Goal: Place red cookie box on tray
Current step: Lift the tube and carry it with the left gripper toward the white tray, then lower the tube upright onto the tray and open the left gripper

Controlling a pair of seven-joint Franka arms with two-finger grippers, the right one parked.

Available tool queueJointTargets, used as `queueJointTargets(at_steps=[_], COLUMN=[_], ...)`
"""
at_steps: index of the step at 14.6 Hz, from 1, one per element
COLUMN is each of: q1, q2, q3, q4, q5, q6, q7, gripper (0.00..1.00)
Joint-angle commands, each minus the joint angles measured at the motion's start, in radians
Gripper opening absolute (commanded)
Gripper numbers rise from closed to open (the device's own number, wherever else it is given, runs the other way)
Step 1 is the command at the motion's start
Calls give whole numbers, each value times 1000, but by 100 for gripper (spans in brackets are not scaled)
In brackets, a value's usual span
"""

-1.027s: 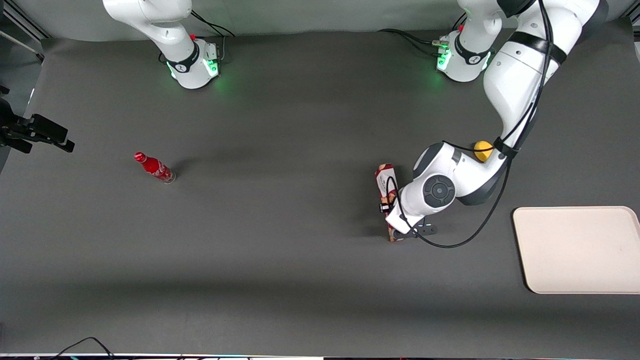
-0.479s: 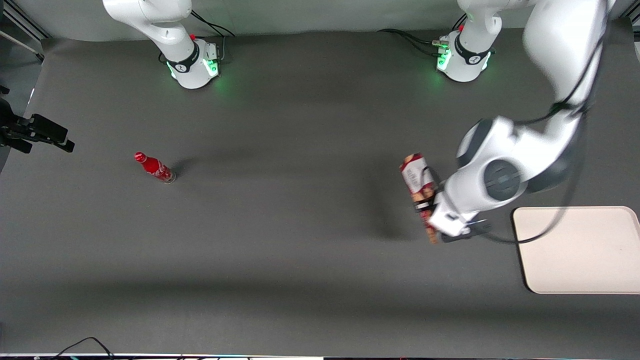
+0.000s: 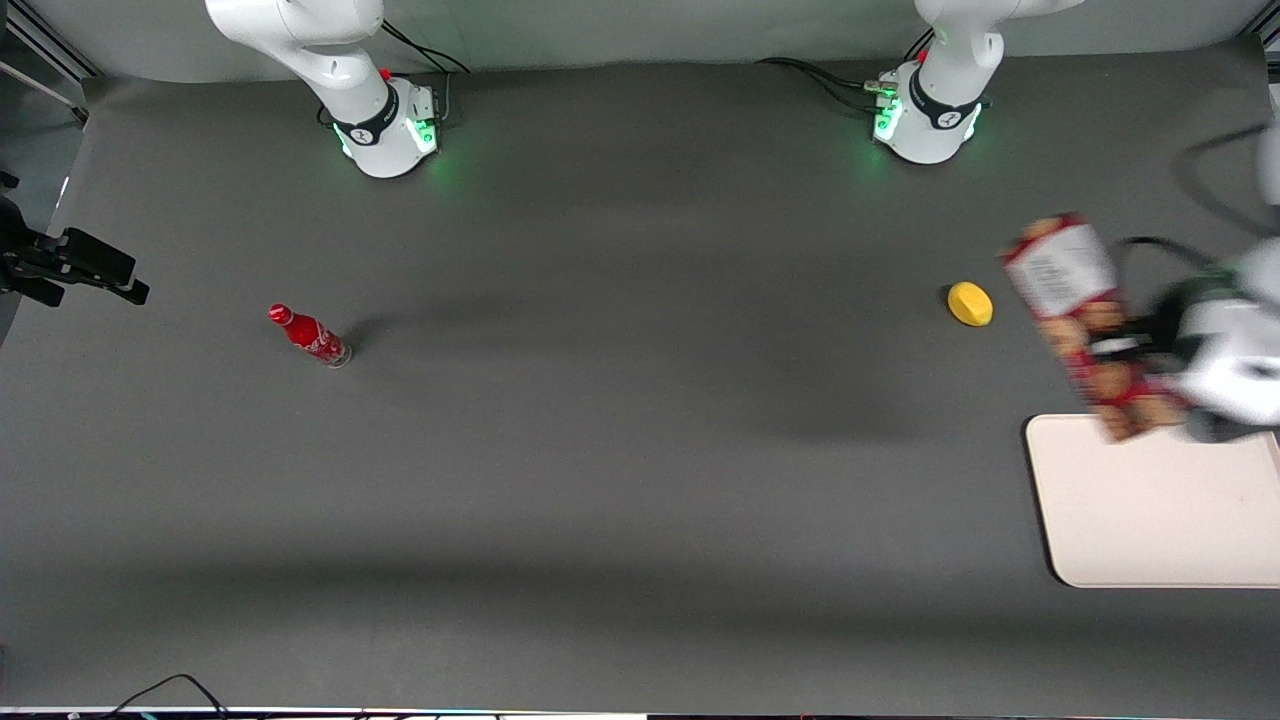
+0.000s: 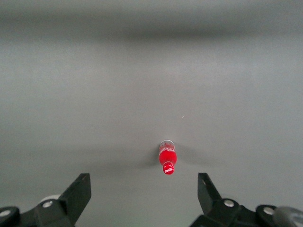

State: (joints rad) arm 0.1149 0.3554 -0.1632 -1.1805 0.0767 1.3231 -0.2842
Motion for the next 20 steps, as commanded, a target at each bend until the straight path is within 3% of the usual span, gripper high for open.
queueJointTargets(at_steps=[1, 3, 7, 13, 18, 19, 20], q1=[-11, -9, 26, 113, 128, 128, 128], q2=[65, 143, 337, 559, 707, 735, 737], q3=[294, 417, 514, 516, 513, 515, 511], q4=[53, 49, 47, 58, 191, 211, 210], q5=[-35, -38, -43, -72, -101, -100, -101], q6=[22, 126, 364, 668, 740, 751, 760], q7=[429, 627, 790, 798, 823, 826, 827], gripper=[0, 0, 0, 0, 0, 27, 90])
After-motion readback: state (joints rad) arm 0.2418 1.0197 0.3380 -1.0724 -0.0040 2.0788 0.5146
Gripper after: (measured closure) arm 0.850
